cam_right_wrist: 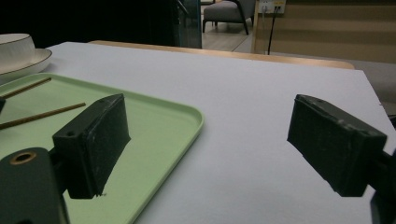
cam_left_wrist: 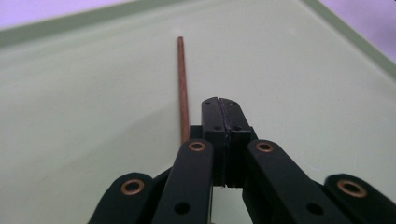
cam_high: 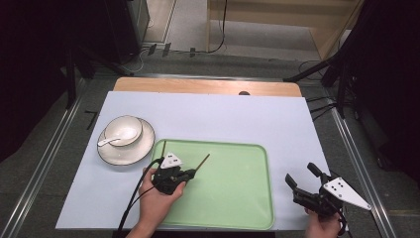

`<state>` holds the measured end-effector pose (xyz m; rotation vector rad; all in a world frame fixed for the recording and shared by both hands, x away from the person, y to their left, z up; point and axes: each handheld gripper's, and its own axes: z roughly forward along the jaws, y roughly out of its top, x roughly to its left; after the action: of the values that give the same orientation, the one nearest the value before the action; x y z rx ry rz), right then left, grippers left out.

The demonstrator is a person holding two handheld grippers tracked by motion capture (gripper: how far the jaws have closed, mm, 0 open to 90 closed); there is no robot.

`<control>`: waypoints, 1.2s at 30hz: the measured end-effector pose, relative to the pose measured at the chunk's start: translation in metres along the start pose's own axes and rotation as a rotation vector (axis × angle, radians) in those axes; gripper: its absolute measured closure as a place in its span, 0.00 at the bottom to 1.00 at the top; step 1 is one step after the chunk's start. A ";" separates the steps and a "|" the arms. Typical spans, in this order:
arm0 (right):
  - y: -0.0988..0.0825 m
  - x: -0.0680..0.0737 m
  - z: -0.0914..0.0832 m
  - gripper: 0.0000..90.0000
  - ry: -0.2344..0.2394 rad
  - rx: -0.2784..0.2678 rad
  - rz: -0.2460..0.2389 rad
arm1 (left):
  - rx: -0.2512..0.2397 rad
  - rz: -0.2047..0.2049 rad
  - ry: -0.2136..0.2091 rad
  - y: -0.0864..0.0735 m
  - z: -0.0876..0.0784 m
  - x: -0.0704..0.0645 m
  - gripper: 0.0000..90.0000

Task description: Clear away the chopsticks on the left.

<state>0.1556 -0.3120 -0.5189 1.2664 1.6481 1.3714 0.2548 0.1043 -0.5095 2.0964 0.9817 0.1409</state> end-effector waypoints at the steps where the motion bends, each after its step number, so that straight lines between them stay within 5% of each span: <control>1: 0.000 0.000 0.000 0.14 0.001 0.000 0.000 | 0.009 -0.002 -0.002 0.002 0.006 -0.001 1.00; 6: 0.000 -0.001 0.000 0.14 0.005 0.001 -0.002 | 0.036 -0.007 0.030 0.008 0.026 0.000 1.00; 12: -0.001 -0.001 0.000 0.14 0.009 0.002 0.000 | 0.046 -0.018 0.064 0.008 0.029 0.006 1.00; 25: -0.001 -0.001 0.001 0.14 0.011 0.005 -0.002 | 0.028 -0.104 0.203 0.006 -0.001 0.051 1.00; 36: -0.001 0.000 0.002 0.14 0.012 0.006 -0.004 | 0.006 -0.135 0.221 -0.002 -0.017 0.069 1.00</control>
<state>0.1571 -0.3110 -0.5203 1.2604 1.6633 1.3750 0.2943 0.1631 -0.5141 2.0431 1.2534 0.3063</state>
